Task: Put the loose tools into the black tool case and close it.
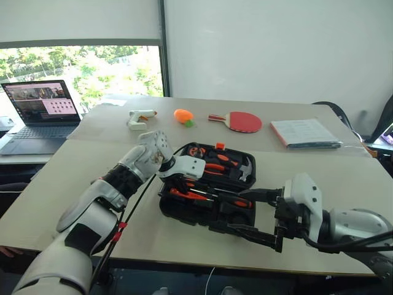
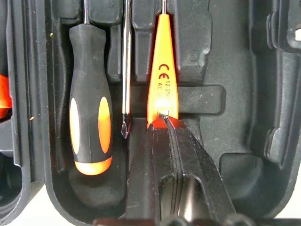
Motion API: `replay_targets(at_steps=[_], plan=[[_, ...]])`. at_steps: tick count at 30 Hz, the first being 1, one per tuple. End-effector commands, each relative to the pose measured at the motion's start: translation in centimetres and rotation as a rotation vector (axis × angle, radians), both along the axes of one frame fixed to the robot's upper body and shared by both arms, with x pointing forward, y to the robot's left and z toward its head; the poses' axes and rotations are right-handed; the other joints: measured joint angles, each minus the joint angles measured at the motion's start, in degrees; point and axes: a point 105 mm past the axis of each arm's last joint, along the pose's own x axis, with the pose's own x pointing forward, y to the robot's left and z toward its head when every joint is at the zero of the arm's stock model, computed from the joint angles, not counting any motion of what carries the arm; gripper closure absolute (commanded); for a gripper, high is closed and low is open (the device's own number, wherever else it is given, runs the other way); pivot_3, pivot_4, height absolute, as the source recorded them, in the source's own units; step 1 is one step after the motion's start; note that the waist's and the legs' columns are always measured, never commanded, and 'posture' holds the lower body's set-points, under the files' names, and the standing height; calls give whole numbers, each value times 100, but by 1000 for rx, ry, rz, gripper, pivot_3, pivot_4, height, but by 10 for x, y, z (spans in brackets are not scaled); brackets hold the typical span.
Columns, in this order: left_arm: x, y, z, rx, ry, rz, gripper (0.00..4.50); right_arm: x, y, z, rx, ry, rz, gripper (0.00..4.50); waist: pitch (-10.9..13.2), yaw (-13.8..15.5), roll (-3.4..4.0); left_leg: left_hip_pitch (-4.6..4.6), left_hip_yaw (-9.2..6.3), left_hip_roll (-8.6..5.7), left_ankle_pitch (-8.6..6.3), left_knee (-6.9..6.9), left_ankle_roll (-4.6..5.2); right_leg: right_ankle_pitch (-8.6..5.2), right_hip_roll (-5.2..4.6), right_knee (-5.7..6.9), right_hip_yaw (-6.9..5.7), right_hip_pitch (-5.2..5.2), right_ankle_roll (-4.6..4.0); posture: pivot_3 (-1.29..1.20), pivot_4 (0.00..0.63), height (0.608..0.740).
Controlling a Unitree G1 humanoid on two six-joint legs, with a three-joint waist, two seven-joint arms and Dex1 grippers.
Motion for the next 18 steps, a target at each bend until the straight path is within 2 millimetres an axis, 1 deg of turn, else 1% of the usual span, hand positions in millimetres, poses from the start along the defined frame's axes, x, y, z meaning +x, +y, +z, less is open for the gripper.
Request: replay_targets(at_steps=[1, 6, 10, 12, 14, 15, 17, 18], plan=[[4, 3, -9, 18, 0, 19, 4469, -4, 3, 8, 10, -43, 17, 0, -2, 8, 1, 1, 1, -1, 0, 2, 0, 0, 0, 1, 0, 2, 0, 0, 150, 740], [5, 3, -13, 15, 8, 27, 4469, -4, 3, 9, 12, -42, 19, 0, -9, 14, 4, 8, 3, 0, 0, 9, 0, 2, 0, 2, 0, 12, 2, 0, 150, 740], [8, 8, -9, -6, 1, 57, 4469, -4, 3, 10, 13, -45, 20, 0, -12, 23, 6, 11, 5, -1, 0, 10, 0, 2, 0, 2, 0, 15, 3, 0, 150, 740], [9, 10, 0, -46, 0, 74, 4469, -4, 3, 11, 17, -46, 22, 0, -12, 20, 6, 10, 4, 0, 0, 11, 0, 3, 0, 2, 0, 14, 3, 0, 150, 740], [7, 13, 15, -114, 21, 108, 4469, -3, 3, 13, 21, -48, 24, 0, -12, 1, 6, 7, 3, 0, 1, 11, 0, 4, 1, 3, 0, 10, 3, 0, 150, 740], [6, 18, 27, -173, 17, 132, 4469, -2, 3, 14, 29, -50, 27, 0, -12, -9, 6, 2, 2, 1, 1, 11, 0, 4, 2, 4, 0, 6, 2, 0, 150, 740], [5, 27, 44, -258, 6, 183, 4469, -1, 4, 17, 39, -53, 31, 0, -10, -56, 3, -4, -3, 7, 0, 9, 0, 4, 5, 6, 5, -10, 1, 0, 150, 740], [4, 30, 49, -286, 3, 207, 4469, -1, 3, 18, 42, -54, 33, 0, -9, -62, 2, -5, -11, 10, 0, 4, 0, 4, 8, 5, 5, -11, -1, 0, 150, 740]])
